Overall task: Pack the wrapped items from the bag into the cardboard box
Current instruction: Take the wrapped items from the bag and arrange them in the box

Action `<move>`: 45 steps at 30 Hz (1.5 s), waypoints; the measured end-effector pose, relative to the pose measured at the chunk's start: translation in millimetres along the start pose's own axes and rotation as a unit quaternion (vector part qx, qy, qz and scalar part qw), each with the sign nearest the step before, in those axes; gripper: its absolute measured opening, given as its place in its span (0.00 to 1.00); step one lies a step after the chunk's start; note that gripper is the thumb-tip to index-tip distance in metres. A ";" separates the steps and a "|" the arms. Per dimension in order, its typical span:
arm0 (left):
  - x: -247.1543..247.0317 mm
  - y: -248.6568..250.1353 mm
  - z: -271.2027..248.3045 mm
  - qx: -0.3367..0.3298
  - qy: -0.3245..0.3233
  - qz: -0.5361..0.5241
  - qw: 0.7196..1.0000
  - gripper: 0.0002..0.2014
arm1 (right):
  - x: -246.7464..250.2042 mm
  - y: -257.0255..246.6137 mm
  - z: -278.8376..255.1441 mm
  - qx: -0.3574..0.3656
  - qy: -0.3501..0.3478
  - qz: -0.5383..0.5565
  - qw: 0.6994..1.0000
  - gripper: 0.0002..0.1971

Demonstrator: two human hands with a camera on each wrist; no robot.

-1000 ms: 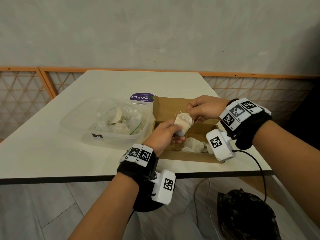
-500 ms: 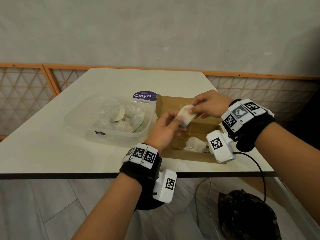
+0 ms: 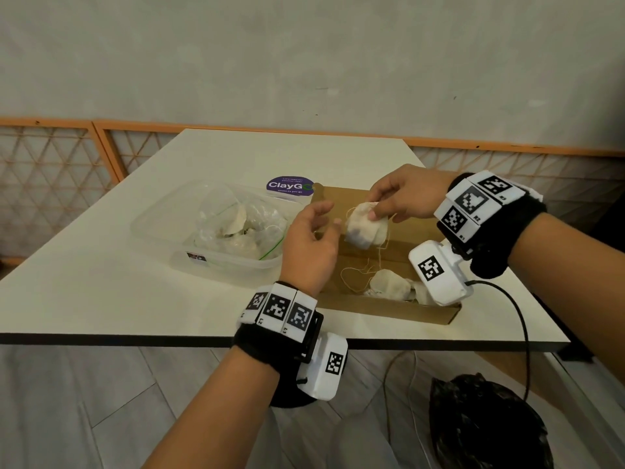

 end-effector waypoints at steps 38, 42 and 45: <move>13.1 -32.6 -11.5 0.243 -0.049 -0.117 0.962 0.27 | -54.9 -19.7 29.0 -0.061 -0.078 -0.148 0.984 0.15; 13.4 -32.3 -13.7 0.223 -0.055 -0.115 0.967 0.21 | -60.0 -9.5 36.1 -0.094 -0.064 -0.050 0.992 0.14; 12.2 -32.2 -13.7 0.177 -0.062 -0.043 0.981 0.19 | -58.5 -0.8 37.5 -0.125 -0.056 0.008 0.991 0.14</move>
Point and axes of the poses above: each hand's wrist, its own z-axis towards the middle knuckle, its own x-axis out of the back of the hand, y = z × x, the point moved 2 cm from there along z, towards the middle knuckle, and after that the axes turned 9 degrees about x, right-handed, at the moved point
